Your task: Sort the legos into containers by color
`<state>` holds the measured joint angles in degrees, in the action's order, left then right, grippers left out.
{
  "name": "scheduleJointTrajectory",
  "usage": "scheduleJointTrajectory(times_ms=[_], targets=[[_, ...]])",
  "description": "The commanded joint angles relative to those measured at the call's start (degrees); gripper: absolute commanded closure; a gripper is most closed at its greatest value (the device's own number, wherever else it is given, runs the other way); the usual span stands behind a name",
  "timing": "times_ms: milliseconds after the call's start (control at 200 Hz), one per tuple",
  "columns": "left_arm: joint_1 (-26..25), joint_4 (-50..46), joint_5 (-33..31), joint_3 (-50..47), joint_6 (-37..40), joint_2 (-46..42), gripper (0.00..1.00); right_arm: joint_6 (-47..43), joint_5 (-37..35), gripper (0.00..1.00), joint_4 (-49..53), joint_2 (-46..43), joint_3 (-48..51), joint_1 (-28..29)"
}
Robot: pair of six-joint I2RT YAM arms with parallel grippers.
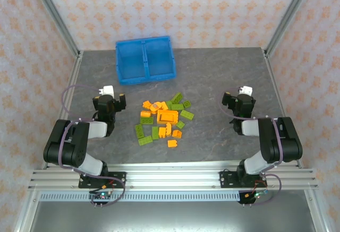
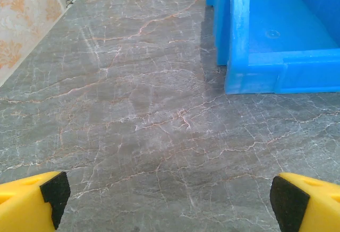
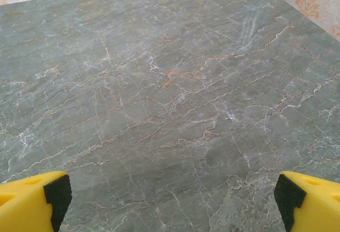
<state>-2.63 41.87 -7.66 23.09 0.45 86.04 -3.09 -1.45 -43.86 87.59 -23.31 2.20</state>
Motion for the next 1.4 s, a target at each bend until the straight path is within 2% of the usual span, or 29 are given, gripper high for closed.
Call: scheduleJointTrajectory(times_ms=[0, 495, 551, 656, 716, 811, 916, 1016, 1131, 1261, 1396], targets=[[-0.2, 1.2, 0.3, 1.1, -0.3, -0.2, 0.00, -0.1, 0.4, 0.01, 0.0, -0.5, -0.9, -0.4], [-0.2, 1.3, 0.3, 1.1, -0.4, -0.2, 0.00, -0.3, 0.0, 0.01, -0.1, -0.8, -0.9, -0.4], [-0.2, 1.2, 0.3, 1.1, -0.3, -0.2, 0.00, -0.2, -1.4, 0.01, 5.5, -3.3, -2.8, 0.0], [-0.2, 1.2, 0.5, 1.2, -0.1, -0.3, 0.00, 6.3, -9.4, 0.01, 27.1, -12.8, -10.5, 1.7], [-0.7, -2.8, 0.6, 2.8, 0.5, -1.7, 0.00, 13.8, -9.3, 0.01, 36.5, -18.2, -13.7, 1.8], [-2.2, -13.1, -4.6, 6.6, -0.3, -5.4, 0.00, 23.9, -5.8, 0.01, 52.8, -23.5, -20.5, 1.9], [-3.2, -24.4, -8.6, 10.0, -5.2, -11.3, 0.00, 26.4, 3.4, 0.01, 64.3, -24.6, -26.7, 3.0], [-3.8, -35.6, -9.5, 14.2, -15.1, -16.9, 0.00, 25.4, 11.3, 0.00, 71.0, -23.0, -31.1, 5.8], [-5.8, -51.0, -5.5, 23.8, -25.1, -17.4, 0.00, 23.9, 17.4, 0.01, 77.2, -17.6, -36.9, 10.4], [-11.8, -61.3, -0.2, 32.3, -30.0, -12.9, 0.00, 22.4, 13.1, 0.01, 79.9, -12.8, -41.2, 17.0], [-15.7, -70.1, 5.6, 38.7, -34.7, -4.7, 0.01, 22.9, 15.8, 0.01, 78.4, -9.2, -43.2, 19.4]])
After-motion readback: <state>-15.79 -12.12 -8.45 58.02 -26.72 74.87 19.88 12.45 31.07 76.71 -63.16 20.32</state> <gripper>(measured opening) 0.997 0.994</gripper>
